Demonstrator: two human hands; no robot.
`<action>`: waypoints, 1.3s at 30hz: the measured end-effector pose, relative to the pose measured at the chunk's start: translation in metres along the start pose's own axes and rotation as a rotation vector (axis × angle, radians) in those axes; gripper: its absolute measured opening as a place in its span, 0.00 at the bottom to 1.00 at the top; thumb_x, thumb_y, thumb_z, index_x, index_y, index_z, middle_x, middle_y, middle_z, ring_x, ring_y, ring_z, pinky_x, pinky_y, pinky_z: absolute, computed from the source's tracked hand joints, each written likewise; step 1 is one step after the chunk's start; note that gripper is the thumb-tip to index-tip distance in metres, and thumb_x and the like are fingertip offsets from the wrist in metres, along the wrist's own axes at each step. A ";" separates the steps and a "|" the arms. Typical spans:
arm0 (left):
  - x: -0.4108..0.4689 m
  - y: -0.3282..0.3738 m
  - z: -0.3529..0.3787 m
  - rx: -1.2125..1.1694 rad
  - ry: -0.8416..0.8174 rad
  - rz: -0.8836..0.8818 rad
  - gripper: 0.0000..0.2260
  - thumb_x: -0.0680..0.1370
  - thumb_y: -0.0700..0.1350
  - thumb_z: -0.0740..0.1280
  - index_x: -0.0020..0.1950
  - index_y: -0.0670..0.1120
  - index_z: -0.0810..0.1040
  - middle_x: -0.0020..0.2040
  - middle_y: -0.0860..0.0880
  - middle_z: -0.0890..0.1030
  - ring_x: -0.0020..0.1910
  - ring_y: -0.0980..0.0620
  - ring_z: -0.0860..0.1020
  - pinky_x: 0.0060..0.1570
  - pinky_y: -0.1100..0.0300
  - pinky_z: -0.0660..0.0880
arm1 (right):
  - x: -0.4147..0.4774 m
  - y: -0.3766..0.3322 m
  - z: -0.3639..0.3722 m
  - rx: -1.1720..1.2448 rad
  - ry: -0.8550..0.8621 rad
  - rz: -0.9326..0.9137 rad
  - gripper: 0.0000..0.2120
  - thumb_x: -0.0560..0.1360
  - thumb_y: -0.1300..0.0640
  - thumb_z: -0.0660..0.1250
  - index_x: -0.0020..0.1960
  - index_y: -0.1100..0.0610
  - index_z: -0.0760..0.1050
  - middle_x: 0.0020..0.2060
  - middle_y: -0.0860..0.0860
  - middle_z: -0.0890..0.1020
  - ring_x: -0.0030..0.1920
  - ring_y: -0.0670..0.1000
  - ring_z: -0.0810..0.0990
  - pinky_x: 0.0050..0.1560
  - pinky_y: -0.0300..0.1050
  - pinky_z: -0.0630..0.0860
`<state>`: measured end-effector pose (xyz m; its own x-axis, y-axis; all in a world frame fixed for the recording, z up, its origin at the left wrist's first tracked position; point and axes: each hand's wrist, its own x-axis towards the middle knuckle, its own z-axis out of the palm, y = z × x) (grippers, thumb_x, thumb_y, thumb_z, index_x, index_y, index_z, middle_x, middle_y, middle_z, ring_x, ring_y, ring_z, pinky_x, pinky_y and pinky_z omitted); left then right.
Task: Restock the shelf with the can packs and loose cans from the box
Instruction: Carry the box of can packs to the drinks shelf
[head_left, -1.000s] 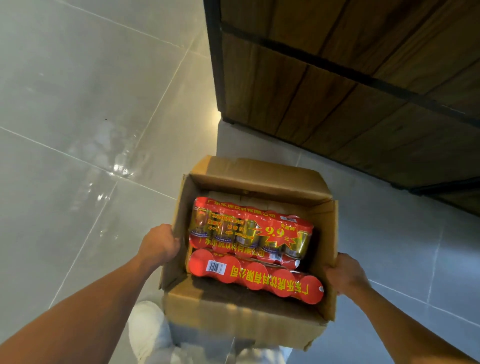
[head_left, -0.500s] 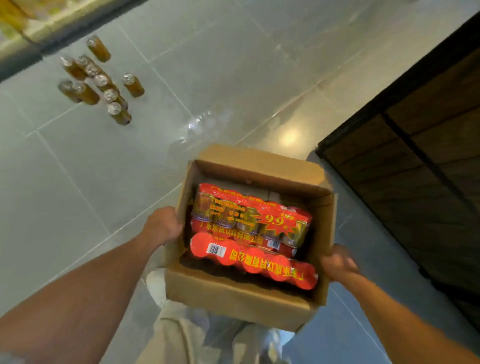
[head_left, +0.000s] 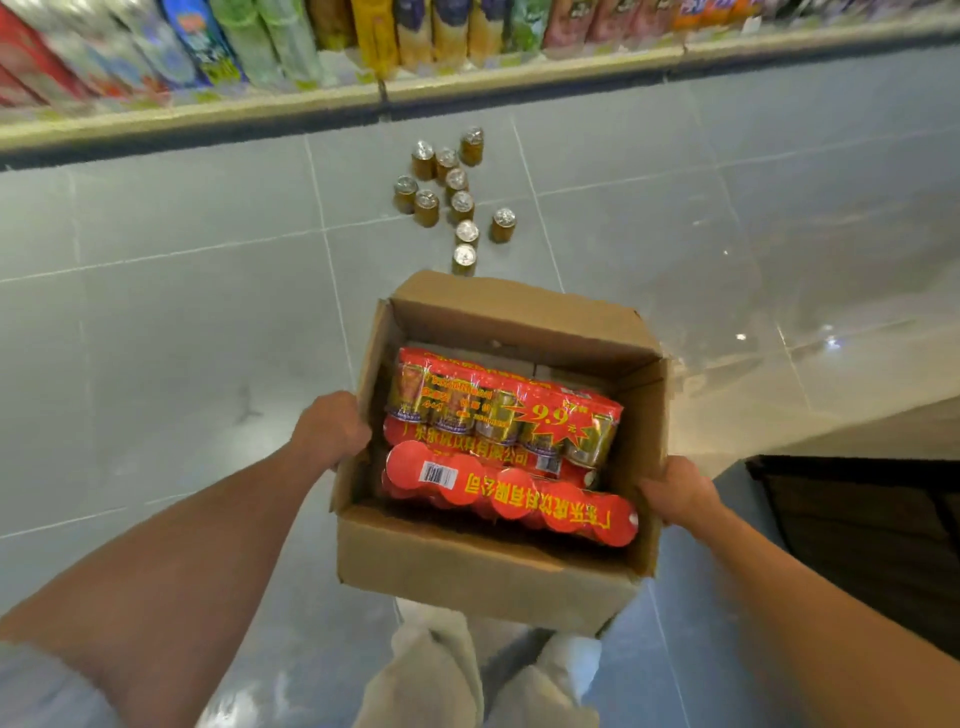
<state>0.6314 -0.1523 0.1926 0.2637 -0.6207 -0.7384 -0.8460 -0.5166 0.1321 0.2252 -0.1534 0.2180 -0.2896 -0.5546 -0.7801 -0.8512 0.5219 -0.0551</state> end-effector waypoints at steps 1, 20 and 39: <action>0.004 -0.013 -0.010 -0.019 0.002 -0.025 0.02 0.76 0.39 0.64 0.43 0.41 0.74 0.32 0.44 0.77 0.25 0.48 0.78 0.22 0.61 0.70 | -0.001 -0.022 -0.003 -0.011 0.005 -0.025 0.10 0.74 0.52 0.66 0.39 0.58 0.77 0.34 0.57 0.84 0.37 0.58 0.85 0.44 0.50 0.83; 0.143 -0.248 -0.164 -0.400 0.073 -0.399 0.05 0.78 0.43 0.63 0.48 0.43 0.77 0.37 0.45 0.81 0.27 0.47 0.82 0.27 0.56 0.81 | 0.064 -0.434 0.011 -0.312 -0.088 -0.335 0.10 0.77 0.48 0.66 0.47 0.55 0.76 0.39 0.54 0.84 0.32 0.53 0.85 0.36 0.49 0.85; 0.311 -0.520 -0.321 -0.379 0.088 -0.466 0.08 0.79 0.45 0.64 0.56 0.46 0.77 0.47 0.50 0.78 0.43 0.52 0.77 0.42 0.61 0.75 | 0.050 -0.778 0.153 -0.383 -0.085 -0.351 0.16 0.73 0.37 0.65 0.49 0.48 0.80 0.40 0.46 0.84 0.34 0.45 0.82 0.37 0.39 0.80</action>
<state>1.3019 -0.2661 0.1071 0.6178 -0.3163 -0.7200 -0.4122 -0.9099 0.0460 0.9403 -0.4879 0.1261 0.0645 -0.5908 -0.8042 -0.9943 0.0308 -0.1024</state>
